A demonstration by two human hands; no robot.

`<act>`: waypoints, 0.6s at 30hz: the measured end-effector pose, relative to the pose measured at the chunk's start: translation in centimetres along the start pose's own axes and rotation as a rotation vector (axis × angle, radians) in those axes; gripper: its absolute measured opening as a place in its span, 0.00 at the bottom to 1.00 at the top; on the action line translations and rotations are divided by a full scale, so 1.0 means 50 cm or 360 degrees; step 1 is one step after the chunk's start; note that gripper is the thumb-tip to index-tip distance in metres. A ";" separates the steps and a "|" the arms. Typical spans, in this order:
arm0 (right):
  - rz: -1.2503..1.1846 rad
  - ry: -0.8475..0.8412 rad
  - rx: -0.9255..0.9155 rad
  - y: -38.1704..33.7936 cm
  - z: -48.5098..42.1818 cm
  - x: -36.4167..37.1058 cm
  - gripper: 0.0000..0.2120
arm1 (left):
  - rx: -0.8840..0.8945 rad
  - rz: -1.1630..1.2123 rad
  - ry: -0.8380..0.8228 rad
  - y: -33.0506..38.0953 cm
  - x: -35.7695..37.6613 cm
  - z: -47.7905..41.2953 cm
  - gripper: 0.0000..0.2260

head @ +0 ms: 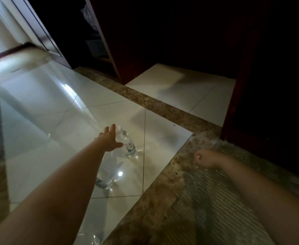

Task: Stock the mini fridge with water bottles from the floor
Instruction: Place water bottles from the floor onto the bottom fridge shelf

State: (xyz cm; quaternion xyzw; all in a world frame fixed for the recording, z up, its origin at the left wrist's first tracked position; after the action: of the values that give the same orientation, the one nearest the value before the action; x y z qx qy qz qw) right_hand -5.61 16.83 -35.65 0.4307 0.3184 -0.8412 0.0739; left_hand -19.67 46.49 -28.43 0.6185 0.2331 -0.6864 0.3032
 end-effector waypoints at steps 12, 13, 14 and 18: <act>0.0081 -0.0015 -0.0026 -0.006 -0.047 0.029 0.16 | 0.0307 -0.0427 0.0186 0.069 -0.027 -0.046 0.18; 0.0094 -0.0018 -0.0033 -0.007 -0.043 0.030 0.16 | 0.0365 -0.0481 0.0177 0.079 -0.027 -0.042 0.17; 0.0102 -0.0020 -0.0040 -0.007 -0.039 0.028 0.16 | 0.0415 -0.0507 0.0164 0.089 -0.024 -0.039 0.16; 0.0167 0.0034 -0.0093 -0.005 -0.017 0.007 0.09 | 0.0582 -0.0432 0.0034 0.146 -0.025 -0.020 0.16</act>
State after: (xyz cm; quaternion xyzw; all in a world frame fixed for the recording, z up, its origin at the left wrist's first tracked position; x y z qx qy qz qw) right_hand -5.35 17.62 -36.17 0.4535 0.3206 -0.8219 0.1270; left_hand -13.76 42.18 -26.92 0.6334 0.1890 -0.7452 0.0884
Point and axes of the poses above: each hand's wrist, its own z-axis away from the middle knuckle, its own x-axis out of the palm, y = z × x, the point moved 5 cm from there along -z, towards the middle knuckle, and after that the axes turned 11 degrees about y, right-handed, at the moved point
